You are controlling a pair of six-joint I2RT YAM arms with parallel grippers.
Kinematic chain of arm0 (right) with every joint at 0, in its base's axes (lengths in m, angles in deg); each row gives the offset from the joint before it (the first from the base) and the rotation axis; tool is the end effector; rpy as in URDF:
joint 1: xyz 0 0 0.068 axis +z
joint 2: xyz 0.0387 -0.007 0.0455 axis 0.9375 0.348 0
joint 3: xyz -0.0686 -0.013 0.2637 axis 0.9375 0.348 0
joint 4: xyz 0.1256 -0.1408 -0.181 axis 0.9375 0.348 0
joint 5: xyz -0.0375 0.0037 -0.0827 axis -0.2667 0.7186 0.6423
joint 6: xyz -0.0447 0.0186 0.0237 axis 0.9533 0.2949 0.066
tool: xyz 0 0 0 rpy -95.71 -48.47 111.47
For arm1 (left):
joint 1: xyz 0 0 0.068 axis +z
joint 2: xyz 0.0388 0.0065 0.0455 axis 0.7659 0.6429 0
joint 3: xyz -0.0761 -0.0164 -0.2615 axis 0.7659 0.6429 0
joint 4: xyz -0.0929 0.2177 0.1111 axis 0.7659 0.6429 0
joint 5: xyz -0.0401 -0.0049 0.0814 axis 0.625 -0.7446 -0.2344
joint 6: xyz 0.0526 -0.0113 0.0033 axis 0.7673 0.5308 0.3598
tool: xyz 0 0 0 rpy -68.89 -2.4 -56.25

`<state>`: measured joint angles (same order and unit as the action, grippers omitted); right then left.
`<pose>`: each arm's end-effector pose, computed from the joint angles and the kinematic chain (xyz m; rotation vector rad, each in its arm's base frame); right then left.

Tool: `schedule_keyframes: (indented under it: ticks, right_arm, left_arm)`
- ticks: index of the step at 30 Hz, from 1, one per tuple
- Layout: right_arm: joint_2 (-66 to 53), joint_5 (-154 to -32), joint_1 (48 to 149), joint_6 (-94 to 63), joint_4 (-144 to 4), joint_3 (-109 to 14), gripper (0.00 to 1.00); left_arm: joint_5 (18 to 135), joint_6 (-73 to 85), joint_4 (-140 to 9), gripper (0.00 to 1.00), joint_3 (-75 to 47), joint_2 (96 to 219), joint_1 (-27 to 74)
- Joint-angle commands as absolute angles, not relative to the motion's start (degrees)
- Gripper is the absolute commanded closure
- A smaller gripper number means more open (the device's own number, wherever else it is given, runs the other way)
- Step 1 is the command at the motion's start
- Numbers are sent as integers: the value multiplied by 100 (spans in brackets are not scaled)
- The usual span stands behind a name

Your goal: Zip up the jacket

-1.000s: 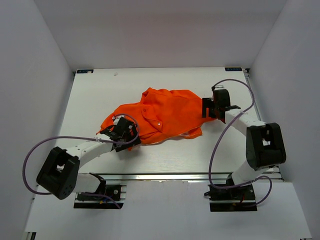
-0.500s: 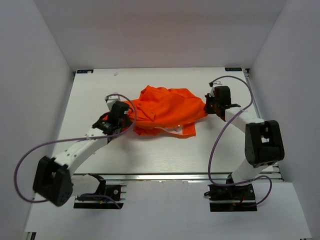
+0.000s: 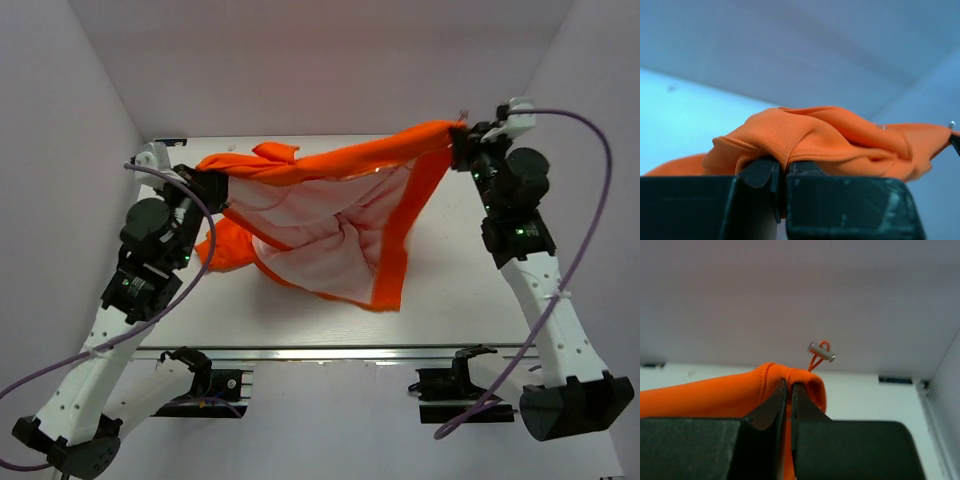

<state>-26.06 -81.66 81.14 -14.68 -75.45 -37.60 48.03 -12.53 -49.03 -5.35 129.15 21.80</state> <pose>0.2376 0.0461 0.4398 -0.0170 1.4146 0.2130 0.1519 -0.0674 0.4363 -0.3030 1.5376 -0.5266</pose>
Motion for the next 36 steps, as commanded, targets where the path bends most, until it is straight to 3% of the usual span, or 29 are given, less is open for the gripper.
schedule_keyframes:
  ticks: [1,6,11,14,17,23,27,32,36]
  right_arm:
    - [-2866,-7260,8045,-1057,-7862,-4779,100]
    - [-2788,-6828,8045,-469,-7624,-6617,100]
    - [-2253,-6301,8045,172,-7536,-8635,100]
    - [-2032,-6265,8045,393,-7492,-9298,100]
    - [-2084,-6327,8045,508,-7544,-9537,100]
    - [-1936,-6476,8045,569,-7589,-9264,100]
    - [-1435,-6292,8045,508,-7570,-8687,100]
    - [-31,-6983,7966,-168,-7615,-7998,100]
    - [1384,-7460,7921,-546,-7571,-8438,100]
  left_arm:
    - [5359,-715,-5522,100,-1463,12550,2230]
    - [6174,-424,-5558,100,-2781,12479,2230]
    - [6774,-336,-4953,100,-5325,13216,2230]
    - [7117,-344,-4635,100,-6567,13726,2248]
    - [7249,-414,-4705,100,-7011,13912,2370]
    - [6820,-476,-5162,100,-6222,13788,2714]
    - [5171,-441,-4758,100,-4997,14017,2714]
    - [3061,-433,-5292,100,-3015,14331,2714]
    - [2636,-406,-4952,100,-2994,15369,2784]
